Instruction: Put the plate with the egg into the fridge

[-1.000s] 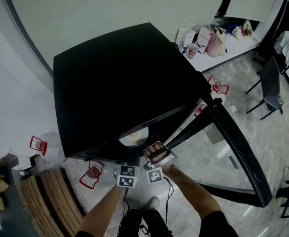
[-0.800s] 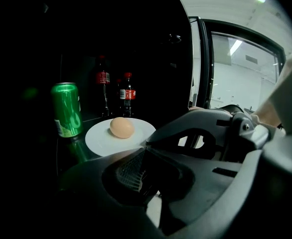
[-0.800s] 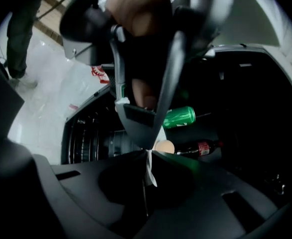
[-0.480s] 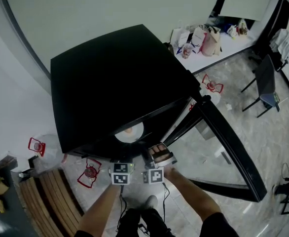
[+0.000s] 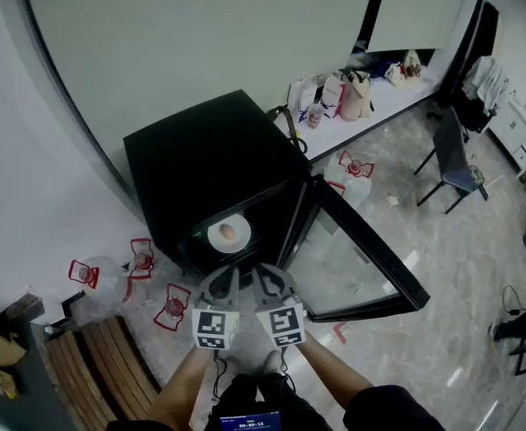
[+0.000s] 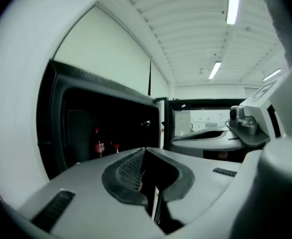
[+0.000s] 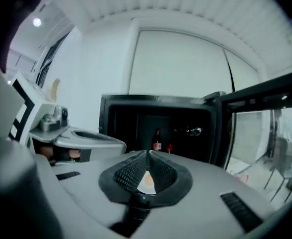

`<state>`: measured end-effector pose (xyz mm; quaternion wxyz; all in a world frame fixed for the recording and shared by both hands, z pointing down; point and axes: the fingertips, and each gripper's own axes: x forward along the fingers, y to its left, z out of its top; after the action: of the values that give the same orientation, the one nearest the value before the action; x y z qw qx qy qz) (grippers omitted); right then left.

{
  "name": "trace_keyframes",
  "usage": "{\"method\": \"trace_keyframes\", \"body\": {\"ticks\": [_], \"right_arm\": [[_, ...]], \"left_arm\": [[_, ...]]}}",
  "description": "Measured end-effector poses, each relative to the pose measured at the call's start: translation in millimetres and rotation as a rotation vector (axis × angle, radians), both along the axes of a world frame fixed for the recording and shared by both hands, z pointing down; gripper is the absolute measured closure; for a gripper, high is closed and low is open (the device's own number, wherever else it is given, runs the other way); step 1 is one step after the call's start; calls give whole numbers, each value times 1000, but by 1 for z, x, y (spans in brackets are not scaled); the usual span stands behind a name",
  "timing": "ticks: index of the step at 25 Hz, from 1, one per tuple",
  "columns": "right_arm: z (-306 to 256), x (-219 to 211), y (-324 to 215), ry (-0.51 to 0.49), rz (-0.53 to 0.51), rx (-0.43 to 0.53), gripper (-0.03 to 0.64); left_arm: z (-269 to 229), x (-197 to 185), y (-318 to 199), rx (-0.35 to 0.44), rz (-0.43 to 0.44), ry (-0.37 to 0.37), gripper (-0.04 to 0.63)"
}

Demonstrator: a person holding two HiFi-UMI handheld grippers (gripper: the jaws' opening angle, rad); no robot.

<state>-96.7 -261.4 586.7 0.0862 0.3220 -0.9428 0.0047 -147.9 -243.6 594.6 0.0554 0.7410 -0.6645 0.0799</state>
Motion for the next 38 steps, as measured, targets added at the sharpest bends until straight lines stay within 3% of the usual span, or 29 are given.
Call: {"method": "trace_keyframes", "body": {"ticks": [4,10,19,24,29,34,38], "right_arm": [[-46,20,45,-78,20,-3,600],[-71,31,78,-106,27,25,600],[-74,38,95,-118,31,-14,600],[-70,68,96,-130,111,-31,600],[-54,151,98,-105,292,-42,600],[-36,275,105,-51,502,-51,598],[-33,377,98,0,605,-27,598]], "left_arm": [[-50,23,35,49,59,-30,586],[-76,41,69,83,92,-42,584],[-85,56,87,93,148,-44,584],[-76,77,92,80,217,-28,584],[-64,131,91,63,314,1,584],[-56,223,91,43,471,23,584],[-55,296,93,34,547,23,584]]}}
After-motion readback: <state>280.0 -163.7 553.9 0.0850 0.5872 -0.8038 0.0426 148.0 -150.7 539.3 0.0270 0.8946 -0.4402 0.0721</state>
